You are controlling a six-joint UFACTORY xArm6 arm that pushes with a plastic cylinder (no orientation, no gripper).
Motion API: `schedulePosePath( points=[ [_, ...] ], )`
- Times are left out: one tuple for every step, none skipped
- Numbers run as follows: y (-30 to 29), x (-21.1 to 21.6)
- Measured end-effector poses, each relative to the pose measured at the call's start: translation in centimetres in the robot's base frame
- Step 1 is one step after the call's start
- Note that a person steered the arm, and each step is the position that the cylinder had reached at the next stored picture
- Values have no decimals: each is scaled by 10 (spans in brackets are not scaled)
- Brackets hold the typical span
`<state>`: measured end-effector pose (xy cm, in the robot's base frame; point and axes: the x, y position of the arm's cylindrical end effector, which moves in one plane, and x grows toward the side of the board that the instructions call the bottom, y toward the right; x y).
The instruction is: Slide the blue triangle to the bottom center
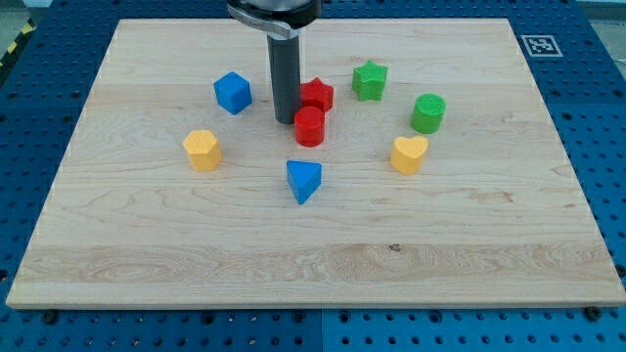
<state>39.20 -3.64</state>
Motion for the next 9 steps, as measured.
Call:
schedulePosePath(
  points=[
    [0, 0],
    [0, 14],
    [0, 39],
    [0, 62],
    [0, 85],
    [0, 102],
    [4, 102],
    [30, 96],
    [40, 104]
  ],
)
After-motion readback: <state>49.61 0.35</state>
